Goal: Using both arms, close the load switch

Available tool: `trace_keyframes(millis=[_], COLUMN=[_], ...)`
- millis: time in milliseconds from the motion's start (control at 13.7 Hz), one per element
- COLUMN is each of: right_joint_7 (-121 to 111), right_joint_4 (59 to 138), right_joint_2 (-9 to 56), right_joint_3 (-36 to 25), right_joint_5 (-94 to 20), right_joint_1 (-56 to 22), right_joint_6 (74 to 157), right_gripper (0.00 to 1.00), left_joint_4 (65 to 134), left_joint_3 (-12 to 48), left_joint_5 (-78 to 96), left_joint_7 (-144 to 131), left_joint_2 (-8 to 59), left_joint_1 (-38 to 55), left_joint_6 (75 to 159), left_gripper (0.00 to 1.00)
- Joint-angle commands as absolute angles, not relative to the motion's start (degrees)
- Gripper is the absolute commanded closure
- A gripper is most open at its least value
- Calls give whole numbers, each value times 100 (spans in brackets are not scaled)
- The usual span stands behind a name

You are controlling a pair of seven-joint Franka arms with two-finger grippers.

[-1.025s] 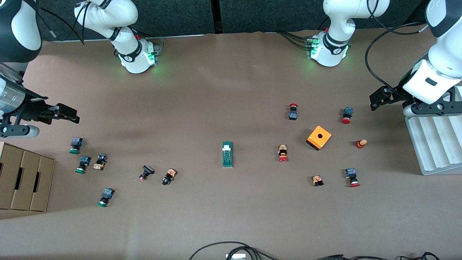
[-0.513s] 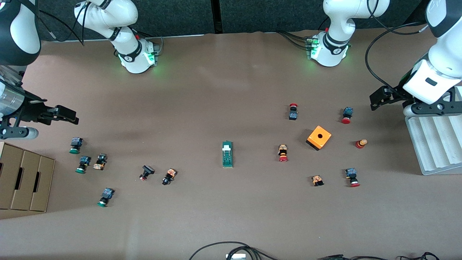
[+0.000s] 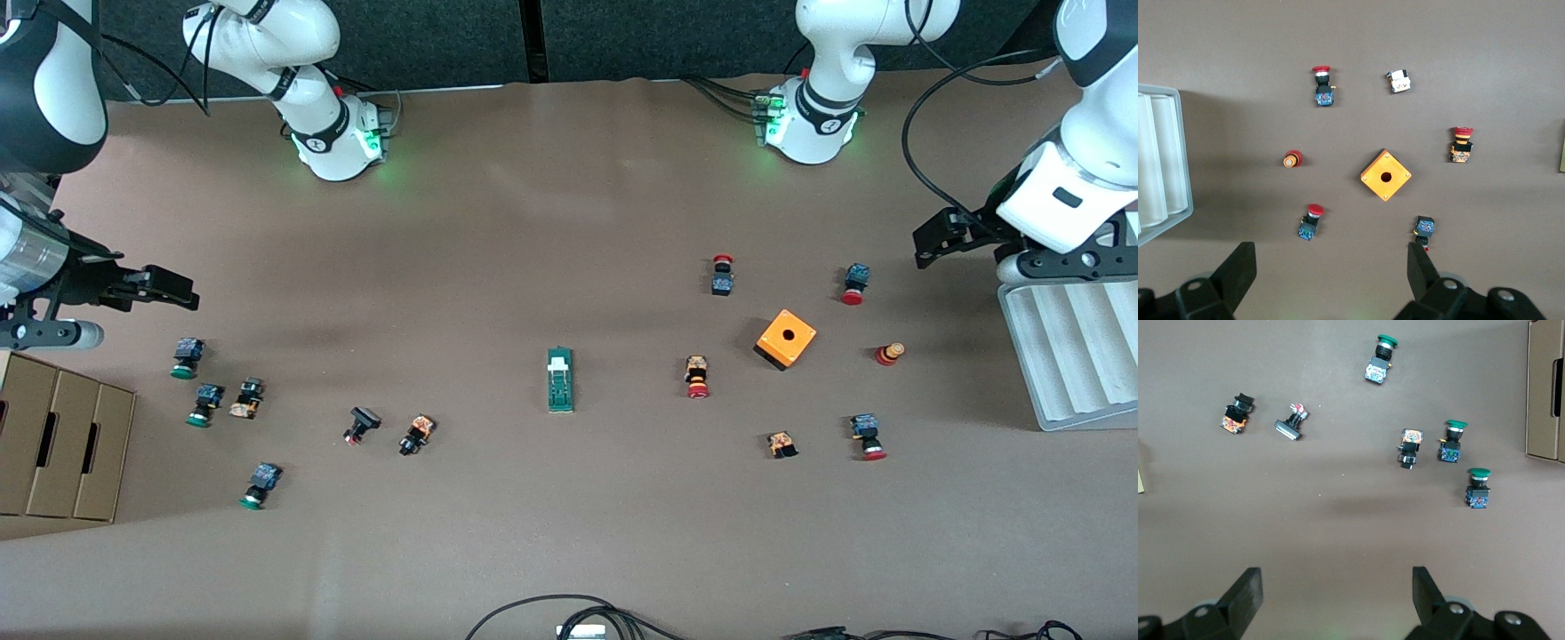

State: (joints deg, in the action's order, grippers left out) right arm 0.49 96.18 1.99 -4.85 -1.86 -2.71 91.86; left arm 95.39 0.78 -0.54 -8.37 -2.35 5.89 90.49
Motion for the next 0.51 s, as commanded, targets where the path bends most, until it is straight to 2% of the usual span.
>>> trace_keyframes(millis=[0,439], right_joint_7=[35,-70], right_joint_4=[9519,9396], right_joint_2=[465,633], right_joint_3=[-449,-422], right_joint_5=[-53,-141], right_joint_1=[-325,-334], right_joint_6=[9158,9220], right_gripper=[0,0], left_joint_4=[9290,9255], left_joint_3=[245,1246], left_joint_5=[-53,62], left_joint_7=[-1509,-2721], left_joint_2=[-123,8], left_joint_1=[703,712], left_joint_6=[8877,9350], left_gripper=[0,1])
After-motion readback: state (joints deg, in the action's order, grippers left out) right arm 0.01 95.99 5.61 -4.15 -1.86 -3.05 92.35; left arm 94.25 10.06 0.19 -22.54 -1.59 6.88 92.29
